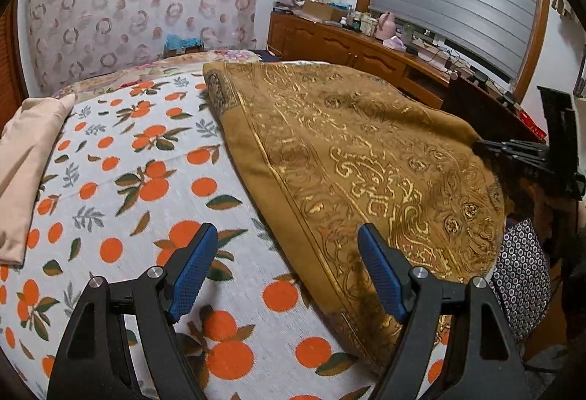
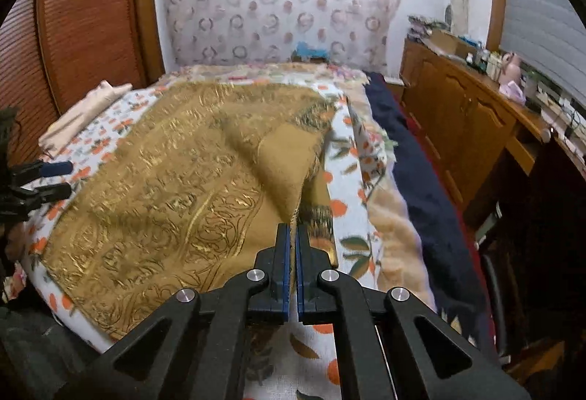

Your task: Fold small clothes

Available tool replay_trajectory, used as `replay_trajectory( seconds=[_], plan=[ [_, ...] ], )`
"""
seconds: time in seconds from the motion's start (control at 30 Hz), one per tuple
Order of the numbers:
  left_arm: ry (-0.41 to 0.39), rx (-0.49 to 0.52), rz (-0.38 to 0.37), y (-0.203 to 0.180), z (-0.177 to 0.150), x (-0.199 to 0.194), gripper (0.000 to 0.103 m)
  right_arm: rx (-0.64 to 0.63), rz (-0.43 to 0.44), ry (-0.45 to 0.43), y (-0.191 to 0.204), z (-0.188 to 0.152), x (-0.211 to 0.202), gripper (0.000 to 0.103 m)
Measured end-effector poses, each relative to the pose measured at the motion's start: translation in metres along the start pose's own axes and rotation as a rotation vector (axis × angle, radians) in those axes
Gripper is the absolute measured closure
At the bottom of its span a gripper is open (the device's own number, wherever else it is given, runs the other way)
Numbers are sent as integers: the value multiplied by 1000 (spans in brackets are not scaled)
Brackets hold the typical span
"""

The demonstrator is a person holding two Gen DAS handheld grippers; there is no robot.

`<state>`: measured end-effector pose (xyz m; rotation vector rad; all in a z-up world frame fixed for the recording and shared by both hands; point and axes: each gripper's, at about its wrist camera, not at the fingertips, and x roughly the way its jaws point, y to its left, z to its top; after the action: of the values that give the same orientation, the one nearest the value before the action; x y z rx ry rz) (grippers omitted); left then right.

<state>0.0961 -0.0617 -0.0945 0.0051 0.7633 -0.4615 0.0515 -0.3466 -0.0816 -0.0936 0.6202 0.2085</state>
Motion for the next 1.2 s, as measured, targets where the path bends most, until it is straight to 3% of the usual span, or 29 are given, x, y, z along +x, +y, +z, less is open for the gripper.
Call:
replay_trajectory(
  seconds=[0.27, 0.43, 0.5, 0.8, 1.1, 1.2],
  plan=[
    [31, 2, -3, -2, -6, 3, 24, 10, -24, 28, 15, 6, 18, 98],
    [37, 4, -3, -5, -8, 2, 24, 22, -27, 25, 20, 3, 17, 57],
    [39, 8, -2, -7, -8, 3, 24, 30, -20, 25, 18, 0, 18, 53],
    [65, 26, -28, -13, -12, 3, 24, 42, -8, 59, 16, -13, 17, 51],
    [99, 59, -98, -26, -25, -5, 48, 42, 23, 113, 13, -18, 15, 51],
    [99, 60, -111, -29, -28, -6, 52, 35, 29, 120, 16, -20, 15, 51]
  ],
)
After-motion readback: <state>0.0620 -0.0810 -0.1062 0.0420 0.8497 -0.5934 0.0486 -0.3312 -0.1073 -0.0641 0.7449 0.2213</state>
